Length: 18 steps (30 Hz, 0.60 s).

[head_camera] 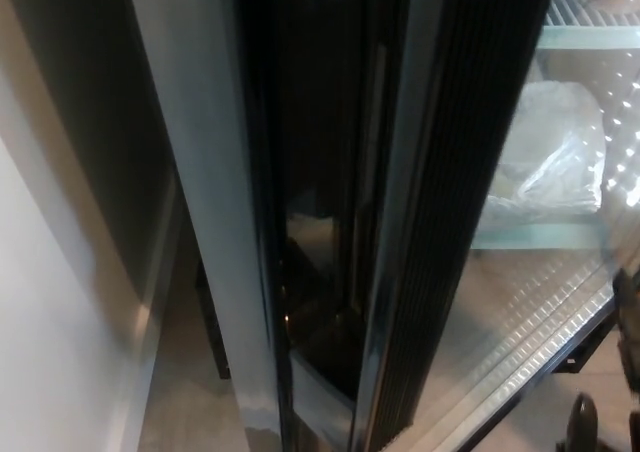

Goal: The robot stands in front of a refrigerator with an opened door and closes the door by swing its right hand at the door

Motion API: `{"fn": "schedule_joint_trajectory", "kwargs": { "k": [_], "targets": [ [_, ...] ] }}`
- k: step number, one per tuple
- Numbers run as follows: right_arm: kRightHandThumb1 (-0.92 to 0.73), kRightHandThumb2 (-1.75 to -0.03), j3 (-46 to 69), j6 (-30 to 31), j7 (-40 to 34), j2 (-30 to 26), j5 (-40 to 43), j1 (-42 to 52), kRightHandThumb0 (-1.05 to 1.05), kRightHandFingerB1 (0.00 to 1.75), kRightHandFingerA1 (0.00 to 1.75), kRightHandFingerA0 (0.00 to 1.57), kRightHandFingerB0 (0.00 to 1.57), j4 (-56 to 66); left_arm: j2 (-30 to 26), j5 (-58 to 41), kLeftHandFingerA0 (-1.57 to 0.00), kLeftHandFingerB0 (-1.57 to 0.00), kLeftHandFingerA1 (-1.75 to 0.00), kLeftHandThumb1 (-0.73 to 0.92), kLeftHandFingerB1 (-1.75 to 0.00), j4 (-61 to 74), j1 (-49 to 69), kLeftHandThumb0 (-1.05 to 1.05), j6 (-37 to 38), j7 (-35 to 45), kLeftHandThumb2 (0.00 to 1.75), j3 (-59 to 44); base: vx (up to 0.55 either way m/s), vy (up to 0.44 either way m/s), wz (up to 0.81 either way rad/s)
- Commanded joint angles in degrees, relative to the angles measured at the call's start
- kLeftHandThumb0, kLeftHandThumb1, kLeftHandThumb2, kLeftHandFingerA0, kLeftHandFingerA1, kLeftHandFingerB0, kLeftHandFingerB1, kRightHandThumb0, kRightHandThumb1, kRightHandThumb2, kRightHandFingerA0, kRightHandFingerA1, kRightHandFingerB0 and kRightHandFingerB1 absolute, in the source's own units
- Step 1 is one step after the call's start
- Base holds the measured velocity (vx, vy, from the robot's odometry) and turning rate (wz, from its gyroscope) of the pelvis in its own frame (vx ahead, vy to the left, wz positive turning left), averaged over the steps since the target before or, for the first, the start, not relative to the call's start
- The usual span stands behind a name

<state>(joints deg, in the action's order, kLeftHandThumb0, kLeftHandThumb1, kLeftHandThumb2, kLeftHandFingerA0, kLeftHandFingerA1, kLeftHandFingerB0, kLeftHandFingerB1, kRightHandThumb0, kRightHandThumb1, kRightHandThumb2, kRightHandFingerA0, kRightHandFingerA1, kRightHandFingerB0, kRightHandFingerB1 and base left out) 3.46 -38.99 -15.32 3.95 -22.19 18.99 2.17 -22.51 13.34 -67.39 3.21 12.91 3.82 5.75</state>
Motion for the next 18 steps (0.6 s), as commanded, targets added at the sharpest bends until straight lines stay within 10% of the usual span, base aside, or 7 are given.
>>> {"fn": "schedule_joint_trajectory", "kwargs": {
  "k": [1,5,6,7,8,11,18],
  "targets": [
    [-0.83,-1.24,-2.19,-18.25,-5.14,9.92,-14.5,0.95,-0.86,0.17,0.15,0.0,0.0,35.26,-2.24,0.57,-0.35,-0.3,-0.36,0.84,-0.33,-1.4,0.81,-0.58,3.68,-0.16,0.65,0.1,0.0,0.0,0.0],
    [-0.71,-1.13,-7.41,-19.28,-5.84,12.68,-15.06,-3.16,-0.77,0.23,0.22,0.0,0.0,33.39,-2.11,0.66,-0.35,-0.3,-0.36,0.84,-0.32,-2.32,0.38,-0.59,3.85,-0.29,0.65,0.14,0.0,0.0,0.0],
    [-0.78,-0.83,-12.96,-15.65,0.47,8.32,-11.77,-7.36,-0.81,0.28,0.0,0.0,0.0,33.6,-2.14,0.64,-0.36,-0.3,-0.36,0.84,-0.33,-1.99,0.46,-0.59,4.08,-0.2,0.65,0.16,0.0,0.0,0.0],
    [-0.78,-0.83,-15.41,-13.99,3.14,6.48,-10.45,-9.1,-0.81,0.28,0.0,0.0,0.0,33.8,-2.15,0.63,-0.36,-0.3,-0.36,0.84,-0.33,-1.89,0.49,-0.59,4.21,-0.16,0.65,0.17,0.0,0.0,0.0],
    [-0.87,-1.28,-14.68,-12.39,3.43,6.5,-13.81,-8.53,-1.05,0.2,0.24,0.0,0.0,33.67,-2.11,0.68,-0.36,-0.3,-0.37,0.83,-0.33,-1.9,0.51,-0.59,4.17,-0.19,0.65,0.22,0.0,0.0,0.0],
    [-0.9,-1.18,-14.33,-5.95,3.04,5.25,-28.74,-6.74,-1.05,0.0,0.07,0.0,0.0,30.16,-1.97,0.63,-0.35,-0.3,-0.36,0.83,-0.32,-1.65,0.34,-0.58,3.61,0.24,0.65,0.32,0.0,0.0,0.0],
    [-0.92,-1.2,-16.8,0.82,2.43,3.2,-34.05,-13.55,-0.99,0.0,0.05,0.0,0.0,20.76,-1.98,1.49,-0.33,-0.17,-0.54,0.66,-0.45,-1.86,-0.71,-0.57,3.93,-0.33,1.02,1.08,0.0,0.0,0.0]
  ]
}}
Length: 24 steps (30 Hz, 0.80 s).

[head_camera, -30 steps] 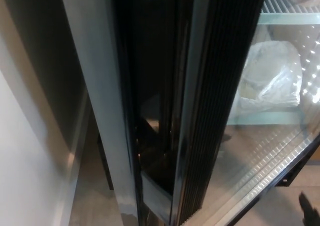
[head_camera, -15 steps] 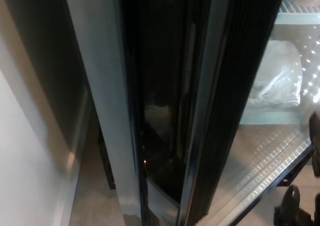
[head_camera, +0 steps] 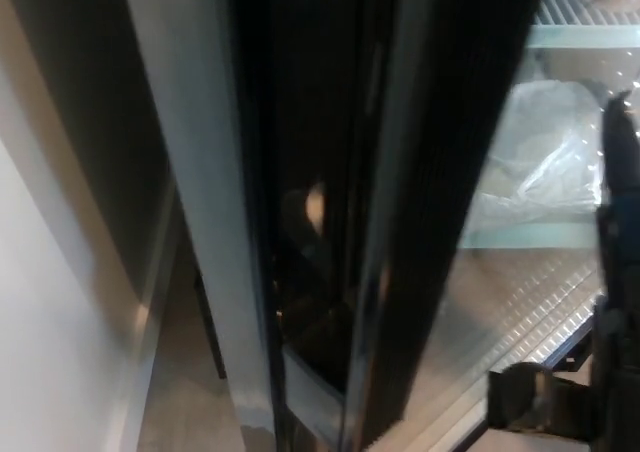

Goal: The robot stands in front of a refrigerator with an opened door and closes the door by swing its right hand at the door

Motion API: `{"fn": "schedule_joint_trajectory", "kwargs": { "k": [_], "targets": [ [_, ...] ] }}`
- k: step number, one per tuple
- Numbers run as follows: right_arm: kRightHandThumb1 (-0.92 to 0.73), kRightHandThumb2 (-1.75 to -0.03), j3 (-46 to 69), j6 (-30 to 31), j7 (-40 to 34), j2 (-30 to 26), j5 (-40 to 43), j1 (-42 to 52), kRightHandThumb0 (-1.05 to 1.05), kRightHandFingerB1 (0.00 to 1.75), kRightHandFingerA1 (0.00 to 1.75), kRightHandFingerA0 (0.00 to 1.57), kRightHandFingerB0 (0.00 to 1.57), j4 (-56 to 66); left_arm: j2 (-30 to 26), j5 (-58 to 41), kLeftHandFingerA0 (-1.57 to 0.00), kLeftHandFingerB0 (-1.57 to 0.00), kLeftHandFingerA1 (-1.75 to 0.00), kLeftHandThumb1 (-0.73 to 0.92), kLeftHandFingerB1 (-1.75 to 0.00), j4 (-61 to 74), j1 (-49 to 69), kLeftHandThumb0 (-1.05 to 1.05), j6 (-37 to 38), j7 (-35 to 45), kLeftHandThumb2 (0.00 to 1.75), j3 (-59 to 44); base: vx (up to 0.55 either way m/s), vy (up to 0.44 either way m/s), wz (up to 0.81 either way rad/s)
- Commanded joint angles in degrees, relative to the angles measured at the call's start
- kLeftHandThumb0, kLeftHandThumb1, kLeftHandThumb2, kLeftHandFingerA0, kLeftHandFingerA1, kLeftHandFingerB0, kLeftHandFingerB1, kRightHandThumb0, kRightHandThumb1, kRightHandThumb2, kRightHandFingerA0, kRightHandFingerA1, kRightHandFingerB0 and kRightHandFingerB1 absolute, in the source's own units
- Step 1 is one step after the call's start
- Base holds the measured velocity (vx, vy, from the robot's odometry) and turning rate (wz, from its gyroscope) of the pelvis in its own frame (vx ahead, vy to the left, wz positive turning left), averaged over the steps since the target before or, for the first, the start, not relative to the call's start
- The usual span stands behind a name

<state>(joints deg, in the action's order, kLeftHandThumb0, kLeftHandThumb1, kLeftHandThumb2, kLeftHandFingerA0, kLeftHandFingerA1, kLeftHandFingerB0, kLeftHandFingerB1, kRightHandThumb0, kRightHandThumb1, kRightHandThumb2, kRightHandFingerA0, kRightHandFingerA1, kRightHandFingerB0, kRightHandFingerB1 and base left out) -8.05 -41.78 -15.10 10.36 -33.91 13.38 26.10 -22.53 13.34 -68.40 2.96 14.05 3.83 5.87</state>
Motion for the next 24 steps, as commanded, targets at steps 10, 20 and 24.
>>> {"fn": "schedule_joint_trajectory", "kwargs": {
  "k": [10,20,24],
  "targets": [
    [-0.92,-1.2,-8.46,14.09,-1.65,-5.44,-29.47,-22.26,-0.94,0.01,0.06,0.0,0.0,-20.75,-1.67,1.53,-0.34,-0.17,-0.55,0.65,-0.46,-1.24,-1.53,-0.56,2.54,-0.14,1.02,1.49,0.0,0.0,0.0],
    [-0.75,-0.95,-11.23,26.98,-3.46,-6.05,-28.46,-43.23,-0.84,0.15,0.16,0.0,0.0,-49.32,-1.58,1.93,-0.36,-0.29,-0.36,0.83,-0.32,-1.04,-2.21,-0.59,2.43,-0.11,0.65,2.5,0.0,0.0,0.0],
    [-0.82,-1.16,-12.26,31.38,-3.63,-5.83,-27.41,-51.79,-0.81,0.14,0.16,0.0,0.0,-62.17,-1.36,1.24,-0.36,-0.29,-0.36,0.83,-0.32,-1.14,-2.35,-0.58,2.6,0.44,0.65,2.22,0.0,0.0,0.0]
  ]
}}
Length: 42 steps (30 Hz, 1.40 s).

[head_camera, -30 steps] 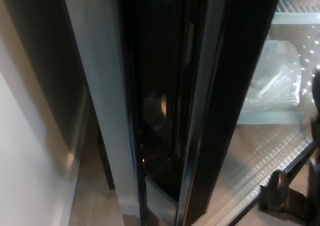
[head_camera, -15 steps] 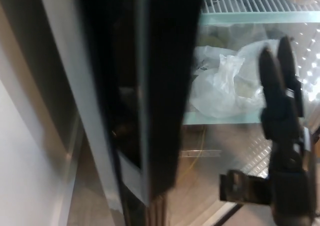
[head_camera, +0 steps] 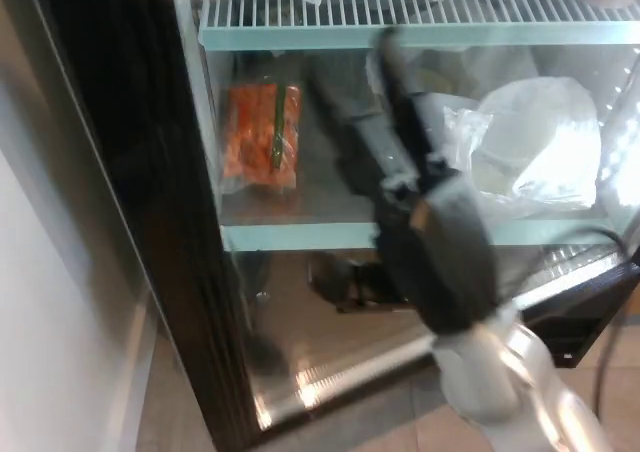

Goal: The robot stands in front of a refrigerator with an opened door and closes the door by swing its right hand at the door

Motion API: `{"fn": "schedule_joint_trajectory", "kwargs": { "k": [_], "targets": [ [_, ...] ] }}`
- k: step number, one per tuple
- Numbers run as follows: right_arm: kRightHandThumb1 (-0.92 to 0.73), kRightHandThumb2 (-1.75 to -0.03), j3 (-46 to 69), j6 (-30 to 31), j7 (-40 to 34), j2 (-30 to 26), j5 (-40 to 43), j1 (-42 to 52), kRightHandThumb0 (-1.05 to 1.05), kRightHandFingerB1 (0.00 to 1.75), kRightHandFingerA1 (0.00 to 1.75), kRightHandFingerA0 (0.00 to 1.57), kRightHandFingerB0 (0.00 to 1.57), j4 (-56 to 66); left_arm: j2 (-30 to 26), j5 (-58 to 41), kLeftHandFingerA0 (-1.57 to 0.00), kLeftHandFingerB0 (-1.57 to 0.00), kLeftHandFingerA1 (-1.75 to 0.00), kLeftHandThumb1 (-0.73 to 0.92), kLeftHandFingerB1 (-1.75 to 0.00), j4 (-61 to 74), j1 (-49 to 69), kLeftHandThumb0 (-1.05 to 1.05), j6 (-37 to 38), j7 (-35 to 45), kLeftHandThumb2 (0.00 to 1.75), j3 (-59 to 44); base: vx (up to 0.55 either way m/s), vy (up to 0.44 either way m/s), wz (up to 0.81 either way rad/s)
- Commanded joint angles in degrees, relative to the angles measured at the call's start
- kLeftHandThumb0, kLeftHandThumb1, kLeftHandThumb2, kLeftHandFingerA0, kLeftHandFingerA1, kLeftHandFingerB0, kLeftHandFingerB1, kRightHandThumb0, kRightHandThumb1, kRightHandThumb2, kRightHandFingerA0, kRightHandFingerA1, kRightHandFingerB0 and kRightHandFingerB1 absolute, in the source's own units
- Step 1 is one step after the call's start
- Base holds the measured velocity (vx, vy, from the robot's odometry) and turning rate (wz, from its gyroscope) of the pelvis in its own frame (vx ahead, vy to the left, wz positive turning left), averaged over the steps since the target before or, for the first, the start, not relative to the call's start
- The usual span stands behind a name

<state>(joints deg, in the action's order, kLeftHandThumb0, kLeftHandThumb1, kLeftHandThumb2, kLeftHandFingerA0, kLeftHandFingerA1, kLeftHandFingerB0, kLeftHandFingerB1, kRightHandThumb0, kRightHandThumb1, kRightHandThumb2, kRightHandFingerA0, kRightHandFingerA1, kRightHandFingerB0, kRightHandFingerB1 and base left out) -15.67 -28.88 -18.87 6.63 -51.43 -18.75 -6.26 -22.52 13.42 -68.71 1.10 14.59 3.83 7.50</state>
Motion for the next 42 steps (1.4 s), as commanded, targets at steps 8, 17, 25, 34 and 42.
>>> {"fn": "schedule_joint_trajectory", "kwargs": {
  "k": [8,17,25,34,42],
  "targets": [
    [-0.81,-1.01,-3.97,19.76,-0.39,-2.47,-4.61,-29.71,-0.86,0.03,0.01,0.0,0.0,-44.2,-1.53,2.75,-0.39,-0.31,-0.38,0.8,-0.33,0.48,-0.78,-0.58,0.91,-1.28,0.67,2.21,0.0,0.0,0.0],
    [-0.9,-1.21,-4.41,10.71,-3.35,-7.8,-0.67,-21.72,-0.85,0.11,0.11,0.0,0.0,-29.14,-1.57,2.33,-0.36,-0.19,-0.55,0.64,-0.45,0.8,-0.4,-0.52,0.99,-1.24,1.0,2.73,0.0,0.0,0.0],
    [-0.9,-1.16,-4.08,3.03,-3.78,-14.05,3.23,-1.81,-0.86,0.06,0.07,0.0,0.0,-4.44,-1.86,2.4,-0.39,-0.3,-0.37,0.79,-0.32,0.51,-0.56,-0.58,0.95,-0.91,0.65,2.73,0.0,0.0,0.0],
    [-0.87,-1.14,-2.4,-6.96,-12.09,-21.86,4.0,26.67,-0.84,0.09,0.09,0.0,0.0,9.12,-1.84,2.68,-0.35,-0.19,-0.54,0.64,-0.45,0.18,-0.84,-0.54,0.95,-0.71,0.99,2.96,0.0,0.0,0.0],
    [-0.85,-1.14,-0.73,-7.44,-19.82,-23.75,3.56,30.5,-0.83,0.12,0.17,0.01,0.0,-10.15,-1.79,1.6,-0.34,-0.2,-0.54,0.62,-0.46,-0.18,-0.72,-0.52,1.94,0.19,0.97,1.96,0.0,0.0,0.0]
  ]
}}
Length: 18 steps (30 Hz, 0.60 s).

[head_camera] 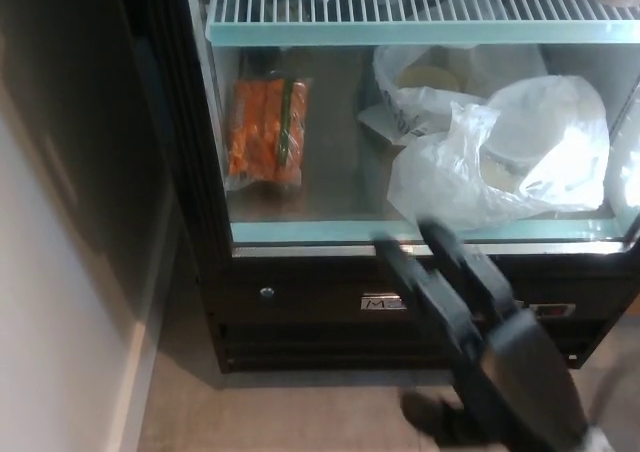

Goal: The robot stands in front of a refrigerator with an opened door and closes the door by swing its right hand at the door

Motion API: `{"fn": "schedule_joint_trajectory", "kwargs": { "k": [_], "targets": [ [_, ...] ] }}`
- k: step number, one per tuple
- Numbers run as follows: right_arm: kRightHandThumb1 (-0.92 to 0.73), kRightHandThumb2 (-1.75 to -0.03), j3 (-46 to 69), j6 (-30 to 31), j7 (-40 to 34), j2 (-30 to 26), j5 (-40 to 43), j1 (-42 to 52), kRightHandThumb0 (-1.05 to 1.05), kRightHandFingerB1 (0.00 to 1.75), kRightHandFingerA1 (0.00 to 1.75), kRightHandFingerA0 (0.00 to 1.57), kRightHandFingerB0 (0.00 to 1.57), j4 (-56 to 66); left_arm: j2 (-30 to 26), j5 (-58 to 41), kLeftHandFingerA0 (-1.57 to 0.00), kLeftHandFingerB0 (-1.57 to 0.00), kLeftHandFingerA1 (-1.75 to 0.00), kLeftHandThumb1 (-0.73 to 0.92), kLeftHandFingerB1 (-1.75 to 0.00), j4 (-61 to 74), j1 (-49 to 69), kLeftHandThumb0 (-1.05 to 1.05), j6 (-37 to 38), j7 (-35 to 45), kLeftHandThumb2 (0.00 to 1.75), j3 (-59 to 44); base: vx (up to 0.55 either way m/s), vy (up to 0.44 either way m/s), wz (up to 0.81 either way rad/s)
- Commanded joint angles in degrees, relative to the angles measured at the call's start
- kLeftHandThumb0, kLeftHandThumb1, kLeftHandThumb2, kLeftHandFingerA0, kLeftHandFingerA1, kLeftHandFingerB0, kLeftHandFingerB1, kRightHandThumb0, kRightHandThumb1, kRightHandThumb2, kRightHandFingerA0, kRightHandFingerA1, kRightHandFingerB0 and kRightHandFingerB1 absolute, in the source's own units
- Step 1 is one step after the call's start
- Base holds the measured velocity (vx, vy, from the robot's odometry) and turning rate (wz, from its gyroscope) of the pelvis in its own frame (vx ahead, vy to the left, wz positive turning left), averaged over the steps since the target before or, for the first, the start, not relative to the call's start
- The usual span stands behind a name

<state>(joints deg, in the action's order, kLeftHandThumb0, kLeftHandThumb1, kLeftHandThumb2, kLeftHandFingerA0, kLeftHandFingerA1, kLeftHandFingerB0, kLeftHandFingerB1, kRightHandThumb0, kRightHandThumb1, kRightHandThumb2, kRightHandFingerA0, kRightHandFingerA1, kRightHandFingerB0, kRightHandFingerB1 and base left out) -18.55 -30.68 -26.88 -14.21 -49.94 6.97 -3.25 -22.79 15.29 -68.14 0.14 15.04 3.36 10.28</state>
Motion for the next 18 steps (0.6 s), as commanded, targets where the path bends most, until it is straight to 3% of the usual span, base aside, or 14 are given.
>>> {"fn": "schedule_joint_trajectory", "kwargs": {
  "k": [1,6,9,10,12,17,18],
  "targets": [
    [-0.85,-1.14,2.19,-5.72,-11.84,-2.89,2.26,4.81,-0.83,0.12,0.17,0.01,0.0,-13.87,-1.48,-0.35,-0.34,-0.2,-0.54,0.62,-0.46,-0.79,0.26,-0.52,1.47,0.71,0.97,-0.89,0.0,0.0,0.0],
    [-0.88,-1.17,1.87,-2.85,-15.39,-1.8,2.17,1.55,-0.85,0.11,0.16,0.0,0.0,-32.73,-1.52,0.3,-0.34,-0.2,-0.53,0.63,-0.45,-1.01,-0.67,-0.54,0.71,0.5,0.97,-0.45,0.0,0.0,0.0],
    [-0.88,-1.17,1.63,-3.27,-16.32,-1.74,2.05,0.77,-0.85,0.11,0.16,0.0,0.0,-34.85,-1.52,0.31,-0.34,-0.2,-0.53,0.63,-0.45,-1.02,-0.72,-0.54,0.68,0.51,0.97,-0.44,0.0,0.0,0.0],
    [-0.9,-1.18,3.56,-0.5,-8.41,-0.23,7.22,-0.62,-0.94,0.03,0.05,0.0,0.0,-43.05,-1.48,0.19,-0.35,-0.19,-0.55,0.62,-0.46,-0.99,-0.72,-0.51,0.89,0.84,0.98,-0.49,0.0,0.0,0.0],
    [-0.87,-1.19,4.9,3.85,-0.72,0.75,10.39,-2.26,-0.91,0.08,0.1,0.0,0.0,-50.31,-1.55,0.27,-0.33,-0.19,-0.53,0.63,-0.45,-0.98,-0.54,-0.53,0.72,1.07,0.97,-0.36,0.0,0.0,0.0],
    [-0.83,-1.16,5.69,9.55,6.11,1.19,11.07,-5.86,-0.88,0.1,0.14,0.0,0.0,-59.13,-1.64,0.56,-0.34,-0.19,-0.54,0.63,-0.45,-0.88,-0.48,-0.51,0.89,0.66,0.98,-0.15,0.0,0.0,0.0],
    [-0.86,-1.18,7.27,13.75,10.14,1.77,12.76,-7.72,-0.94,0.06,0.09,0.0,0.0,-62.44,-1.64,0.53,-0.35,-0.19,-0.54,0.62,-0.45,-0.88,-0.79,-0.49,0.75,0.62,0.98,-0.21,0.0,0.0,0.0]
  ]
}}
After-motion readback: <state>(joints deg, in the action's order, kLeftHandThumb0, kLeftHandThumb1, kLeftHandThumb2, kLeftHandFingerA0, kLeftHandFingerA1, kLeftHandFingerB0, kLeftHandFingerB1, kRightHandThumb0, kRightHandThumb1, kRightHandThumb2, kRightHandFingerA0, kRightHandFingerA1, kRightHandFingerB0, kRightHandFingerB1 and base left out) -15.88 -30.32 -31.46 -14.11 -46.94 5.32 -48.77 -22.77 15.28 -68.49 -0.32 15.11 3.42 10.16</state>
